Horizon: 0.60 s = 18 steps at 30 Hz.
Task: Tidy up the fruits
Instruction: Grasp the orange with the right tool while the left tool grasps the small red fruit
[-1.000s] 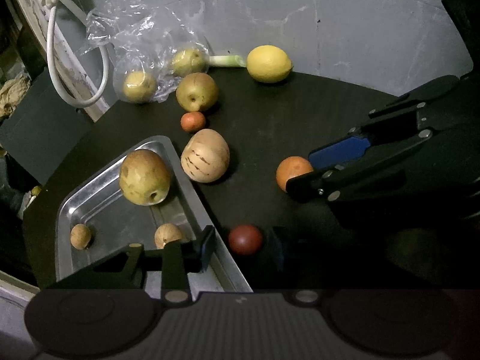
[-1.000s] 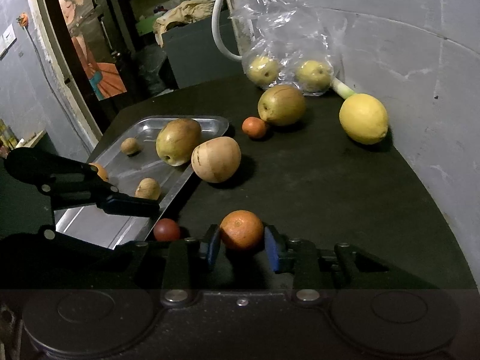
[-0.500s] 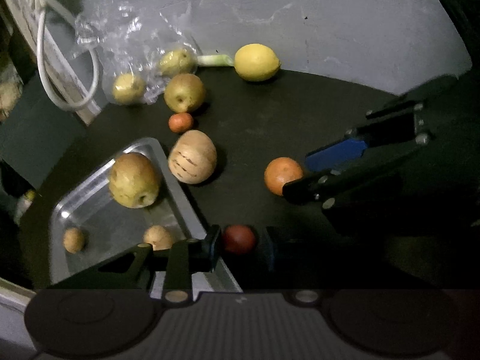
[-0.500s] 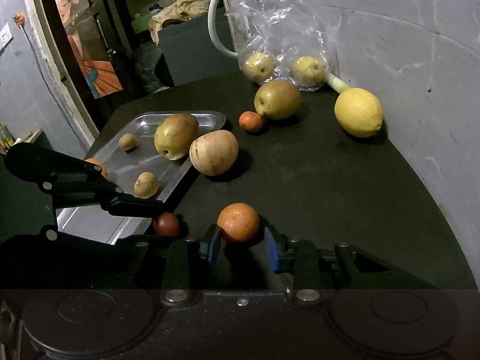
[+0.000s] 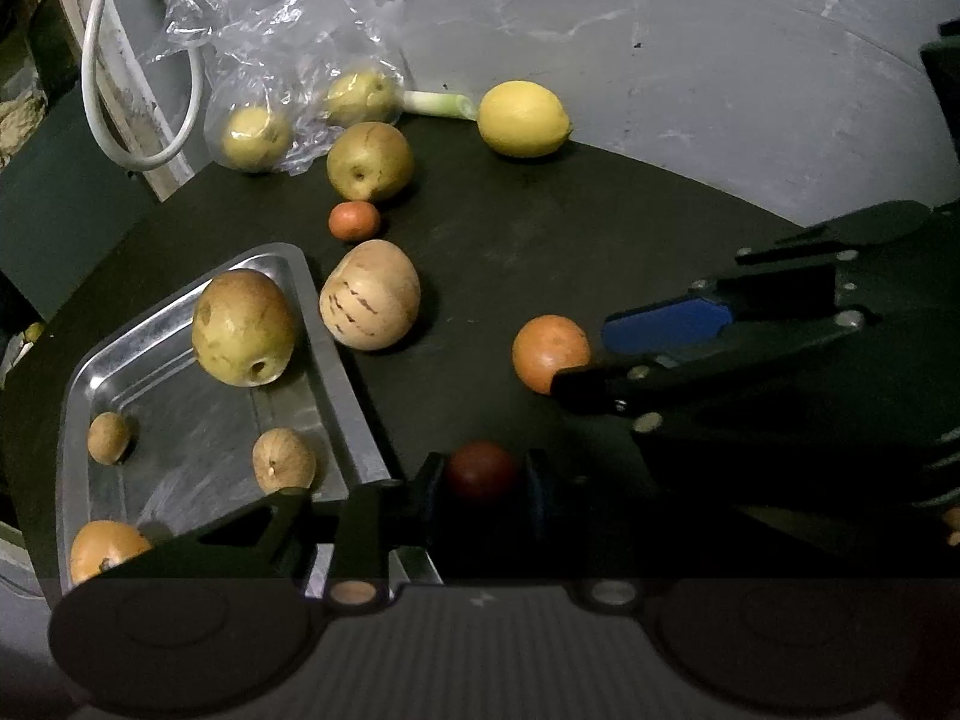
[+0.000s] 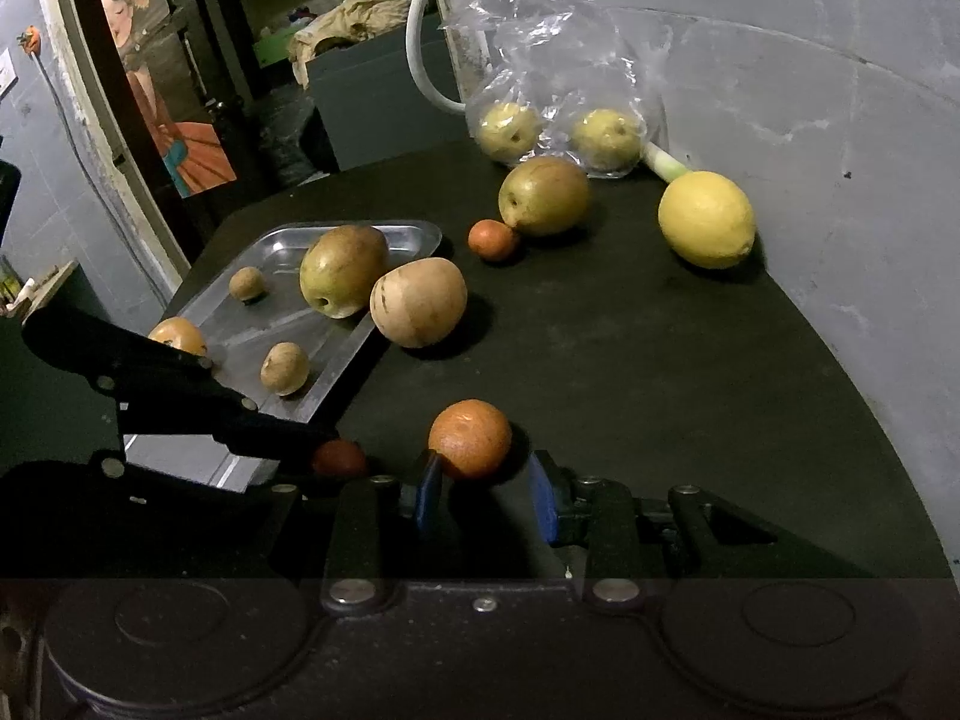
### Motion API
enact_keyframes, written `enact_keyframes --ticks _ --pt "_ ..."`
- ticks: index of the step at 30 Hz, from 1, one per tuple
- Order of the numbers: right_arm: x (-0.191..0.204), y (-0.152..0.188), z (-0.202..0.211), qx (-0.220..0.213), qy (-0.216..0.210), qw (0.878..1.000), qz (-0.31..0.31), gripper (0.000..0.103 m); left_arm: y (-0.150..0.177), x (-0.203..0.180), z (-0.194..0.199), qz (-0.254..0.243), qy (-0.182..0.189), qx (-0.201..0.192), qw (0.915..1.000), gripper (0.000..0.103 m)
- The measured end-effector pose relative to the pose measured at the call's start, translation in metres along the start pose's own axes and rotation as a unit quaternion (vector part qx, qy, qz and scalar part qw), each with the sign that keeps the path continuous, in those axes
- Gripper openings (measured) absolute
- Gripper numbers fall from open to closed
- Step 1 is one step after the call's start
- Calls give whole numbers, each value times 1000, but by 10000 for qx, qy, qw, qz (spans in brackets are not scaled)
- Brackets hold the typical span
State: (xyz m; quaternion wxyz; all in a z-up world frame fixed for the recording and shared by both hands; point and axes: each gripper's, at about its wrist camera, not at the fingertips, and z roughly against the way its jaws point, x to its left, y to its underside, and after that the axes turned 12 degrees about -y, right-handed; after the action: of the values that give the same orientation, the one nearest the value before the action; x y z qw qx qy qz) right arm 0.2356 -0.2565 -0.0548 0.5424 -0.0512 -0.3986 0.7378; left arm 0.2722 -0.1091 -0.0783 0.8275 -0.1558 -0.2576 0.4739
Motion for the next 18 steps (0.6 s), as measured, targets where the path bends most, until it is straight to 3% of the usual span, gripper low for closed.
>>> enact_keyframes --ticks 12,18 --pt "2 -7 -8 4 -69 10000 13 33 6 1 8 256 -63 6 9997 26" --pt "7 -5 -2 -52 -28 10000 -56 33 14 13 27 617 -56 -67 9981 26"
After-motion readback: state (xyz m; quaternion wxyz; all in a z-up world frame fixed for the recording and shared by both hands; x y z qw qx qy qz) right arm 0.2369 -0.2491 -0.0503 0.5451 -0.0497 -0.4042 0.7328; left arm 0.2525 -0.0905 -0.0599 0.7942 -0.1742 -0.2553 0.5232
